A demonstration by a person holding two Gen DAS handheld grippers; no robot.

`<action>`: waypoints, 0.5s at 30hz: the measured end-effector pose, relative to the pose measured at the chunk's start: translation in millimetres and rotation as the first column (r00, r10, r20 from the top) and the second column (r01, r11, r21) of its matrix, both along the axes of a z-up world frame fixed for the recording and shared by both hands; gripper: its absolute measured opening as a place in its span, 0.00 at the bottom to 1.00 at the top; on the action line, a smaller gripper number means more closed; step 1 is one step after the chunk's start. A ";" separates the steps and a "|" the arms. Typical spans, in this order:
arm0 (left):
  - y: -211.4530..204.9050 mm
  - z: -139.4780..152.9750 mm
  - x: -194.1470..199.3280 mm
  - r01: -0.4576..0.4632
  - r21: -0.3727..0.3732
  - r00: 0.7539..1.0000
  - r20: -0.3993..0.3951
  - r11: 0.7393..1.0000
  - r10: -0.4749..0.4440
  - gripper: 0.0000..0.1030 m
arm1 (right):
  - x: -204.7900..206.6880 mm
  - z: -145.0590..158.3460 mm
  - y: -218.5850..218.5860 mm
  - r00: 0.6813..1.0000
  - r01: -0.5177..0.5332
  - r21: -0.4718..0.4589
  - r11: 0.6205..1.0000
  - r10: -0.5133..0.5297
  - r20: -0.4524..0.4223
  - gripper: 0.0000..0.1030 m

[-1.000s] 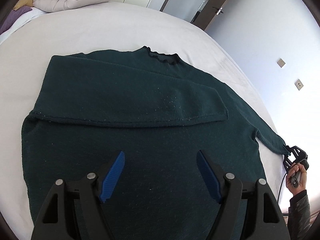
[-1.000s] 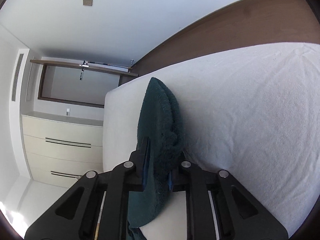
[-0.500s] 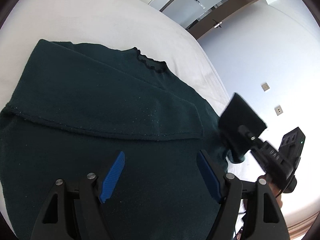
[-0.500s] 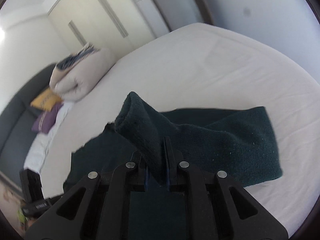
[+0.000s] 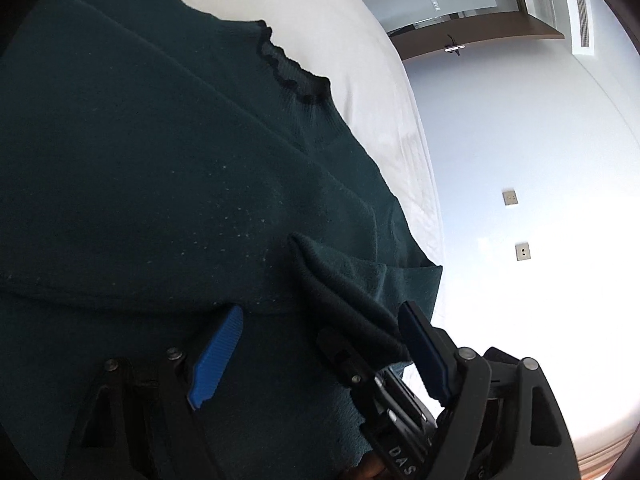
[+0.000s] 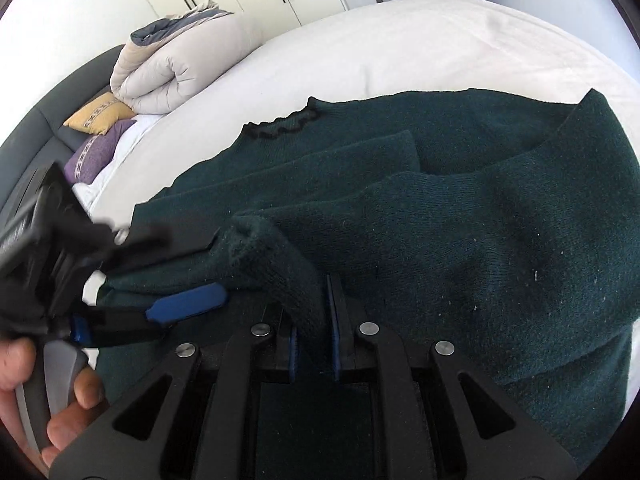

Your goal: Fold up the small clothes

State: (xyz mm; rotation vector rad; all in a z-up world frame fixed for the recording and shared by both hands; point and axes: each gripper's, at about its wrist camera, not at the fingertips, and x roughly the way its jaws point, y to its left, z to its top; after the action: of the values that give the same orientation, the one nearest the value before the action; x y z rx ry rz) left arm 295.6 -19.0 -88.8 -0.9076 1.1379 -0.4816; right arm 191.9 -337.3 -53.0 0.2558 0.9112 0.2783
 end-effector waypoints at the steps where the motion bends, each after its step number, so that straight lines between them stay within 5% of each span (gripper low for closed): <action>1: -2.6 0.1 1.6 0.003 0.003 1.000 -0.004 1.000 -0.003 0.82 | -5.1 0.5 -3.1 1.000 -0.003 -0.007 1.000 0.003 -0.003 0.12; 4: -10.0 -1.8 4.2 0.016 0.015 1.000 -0.014 1.000 -0.016 0.83 | -14.4 3.4 -9.2 1.000 -0.014 0.013 1.000 0.014 -0.018 0.19; 8: -22.9 -2.2 5.0 0.028 0.056 1.000 -0.009 0.998 -0.028 0.78 | -45.6 10.0 -29.7 0.999 -0.024 0.068 0.997 0.026 -0.035 0.56; 10: -28.2 -3.2 6.0 0.041 0.073 0.999 -0.022 0.996 -0.039 0.60 | -66.4 13.7 -43.7 0.999 -0.019 0.088 0.996 0.022 -0.029 0.57; 13: -33.9 -5.0 7.9 0.063 0.106 0.997 -0.044 0.992 -0.059 0.17 | -85.9 4.3 -70.2 0.998 0.018 0.194 0.981 -0.005 -0.065 0.57; 15: -35.2 -2.5 8.3 0.074 0.132 0.997 -0.037 0.989 -0.069 0.10 | -95.2 -2.0 -89.8 0.998 0.041 0.297 0.954 -0.027 -0.052 0.57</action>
State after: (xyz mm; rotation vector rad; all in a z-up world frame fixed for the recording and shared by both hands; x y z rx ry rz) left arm 304.0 -54.3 -91.3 -0.7632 1.2208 -0.4453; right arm 96.7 -427.1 -55.1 0.5591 0.9100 0.3800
